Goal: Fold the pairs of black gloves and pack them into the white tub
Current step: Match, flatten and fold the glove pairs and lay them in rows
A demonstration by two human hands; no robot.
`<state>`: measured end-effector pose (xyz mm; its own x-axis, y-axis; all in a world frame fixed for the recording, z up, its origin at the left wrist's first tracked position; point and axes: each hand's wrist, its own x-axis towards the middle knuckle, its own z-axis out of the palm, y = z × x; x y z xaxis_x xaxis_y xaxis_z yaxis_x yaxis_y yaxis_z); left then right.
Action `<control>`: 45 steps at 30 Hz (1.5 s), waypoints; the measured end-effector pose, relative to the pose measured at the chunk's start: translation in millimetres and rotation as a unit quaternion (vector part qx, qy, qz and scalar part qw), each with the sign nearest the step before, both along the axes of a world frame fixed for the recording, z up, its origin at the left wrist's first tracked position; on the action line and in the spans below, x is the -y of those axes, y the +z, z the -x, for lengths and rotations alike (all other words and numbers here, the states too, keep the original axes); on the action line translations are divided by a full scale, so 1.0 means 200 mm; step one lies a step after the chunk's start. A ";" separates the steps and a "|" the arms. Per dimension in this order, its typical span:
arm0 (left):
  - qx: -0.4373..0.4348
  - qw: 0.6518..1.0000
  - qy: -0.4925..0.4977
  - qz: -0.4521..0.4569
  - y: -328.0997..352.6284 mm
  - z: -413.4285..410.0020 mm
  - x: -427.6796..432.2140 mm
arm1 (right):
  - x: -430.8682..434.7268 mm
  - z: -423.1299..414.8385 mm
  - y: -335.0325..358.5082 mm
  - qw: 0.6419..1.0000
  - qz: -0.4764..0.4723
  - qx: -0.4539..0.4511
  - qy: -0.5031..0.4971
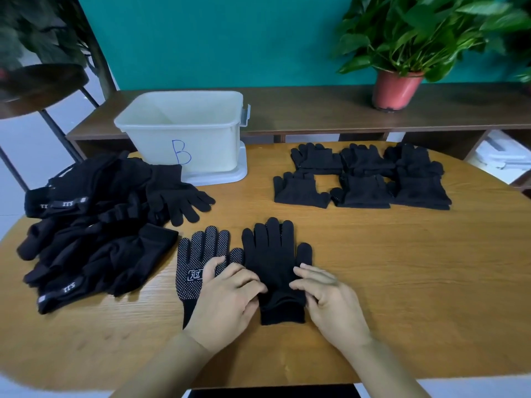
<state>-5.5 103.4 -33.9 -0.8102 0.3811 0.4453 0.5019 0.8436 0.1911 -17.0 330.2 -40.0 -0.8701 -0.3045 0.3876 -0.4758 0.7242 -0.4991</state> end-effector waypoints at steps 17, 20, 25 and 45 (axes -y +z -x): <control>0.062 0.998 0.002 -0.023 0.01 0.00 0.01 | -0.02 0.02 0.00 0.998 -0.040 -0.031 0.030; 0.059 0.998 0.008 -0.037 0.02 0.01 0.04 | -0.04 0.02 -0.01 0.999 -0.029 -0.030 0.007; 0.052 0.998 0.013 -0.038 0.09 0.05 -0.08 | 0.09 0.05 0.07 0.997 -0.024 -0.056 -0.039; 0.214 0.944 0.031 0.249 0.12 0.18 -0.05 | 0.23 0.25 0.12 0.945 -0.286 0.159 0.025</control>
<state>-42.5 112.6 -9.1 -0.9032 0.4022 -0.1497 0.4148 0.9077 -0.0639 -66.3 283.7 -16.6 -0.8941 -0.4285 -0.1301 -0.4081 0.8993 -0.1568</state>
